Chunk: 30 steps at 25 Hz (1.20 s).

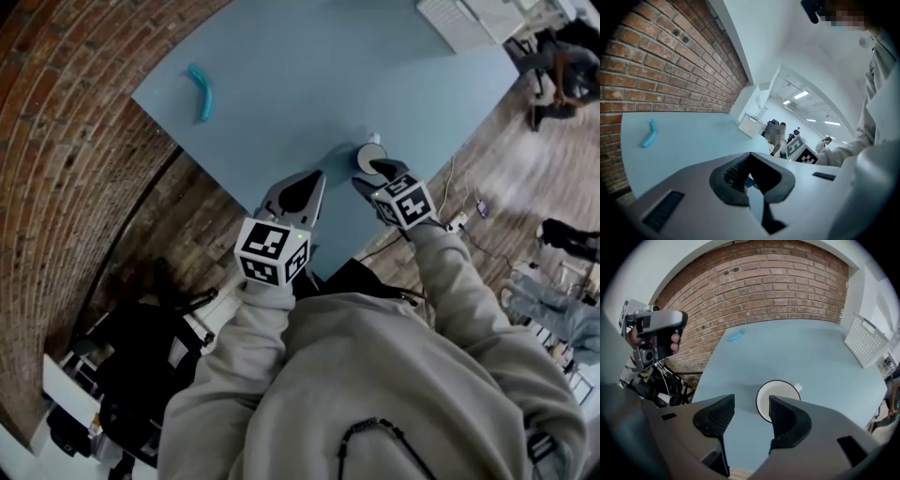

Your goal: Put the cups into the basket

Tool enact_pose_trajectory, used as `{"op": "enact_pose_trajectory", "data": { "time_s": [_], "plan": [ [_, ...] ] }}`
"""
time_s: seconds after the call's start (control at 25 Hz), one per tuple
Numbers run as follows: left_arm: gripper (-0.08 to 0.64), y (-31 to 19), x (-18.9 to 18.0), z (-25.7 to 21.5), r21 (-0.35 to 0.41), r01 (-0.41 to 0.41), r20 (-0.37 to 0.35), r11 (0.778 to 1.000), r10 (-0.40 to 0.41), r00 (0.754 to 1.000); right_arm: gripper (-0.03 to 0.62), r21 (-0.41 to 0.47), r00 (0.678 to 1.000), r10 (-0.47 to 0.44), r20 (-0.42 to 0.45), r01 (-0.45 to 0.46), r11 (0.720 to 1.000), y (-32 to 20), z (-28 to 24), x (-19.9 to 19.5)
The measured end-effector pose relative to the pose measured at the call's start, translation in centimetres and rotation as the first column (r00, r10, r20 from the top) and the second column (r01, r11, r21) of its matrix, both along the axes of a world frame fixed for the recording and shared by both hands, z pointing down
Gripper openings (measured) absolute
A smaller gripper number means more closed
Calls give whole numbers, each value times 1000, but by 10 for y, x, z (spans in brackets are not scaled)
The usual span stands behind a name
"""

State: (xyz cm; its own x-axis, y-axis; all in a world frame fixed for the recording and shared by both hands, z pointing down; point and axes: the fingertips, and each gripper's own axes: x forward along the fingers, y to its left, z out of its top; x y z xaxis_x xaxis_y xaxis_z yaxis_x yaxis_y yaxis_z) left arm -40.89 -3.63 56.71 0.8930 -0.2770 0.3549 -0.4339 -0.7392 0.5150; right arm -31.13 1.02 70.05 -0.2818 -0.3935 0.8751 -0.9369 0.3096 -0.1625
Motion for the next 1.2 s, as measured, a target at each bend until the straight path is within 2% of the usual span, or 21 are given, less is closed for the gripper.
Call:
{"op": "enact_pose_trajectory", "data": {
  "time_s": [0.24,0.4,0.6,0.72,0.84,0.88,1.04,1.2],
  "plan": [
    [-5,-2,-8,15,-32,22,14,999,-22,1000,218,-29,990,-70,-124,67,997,-3,15,5],
    [-5,-7,-9,18,-42,31,1,999,-31,1000,218,-87,973,-123,-197,107,990,-3,28,8],
    [-5,-13,-12,18,-63,51,-30,997,-53,998,216,-134,952,-191,-238,162,978,-2,40,5],
    [-5,-17,-16,22,-73,61,-25,995,-63,998,203,-153,926,-244,-289,207,966,-6,45,7],
    [-5,-20,-17,26,-77,66,-18,995,-68,998,124,-165,886,-295,-358,251,954,-10,48,11],
    [-5,-21,-16,28,-78,66,-17,995,-68,998,120,-171,874,-315,-371,269,948,-10,48,10],
    [-5,-21,-16,33,-84,60,-8,995,-61,998,65,-198,839,-393,-377,342,919,-7,51,2],
    [-5,-22,-17,36,-89,59,3,994,-59,998,50,-211,840,-433,-328,381,900,-10,49,-5]
  ]
}}
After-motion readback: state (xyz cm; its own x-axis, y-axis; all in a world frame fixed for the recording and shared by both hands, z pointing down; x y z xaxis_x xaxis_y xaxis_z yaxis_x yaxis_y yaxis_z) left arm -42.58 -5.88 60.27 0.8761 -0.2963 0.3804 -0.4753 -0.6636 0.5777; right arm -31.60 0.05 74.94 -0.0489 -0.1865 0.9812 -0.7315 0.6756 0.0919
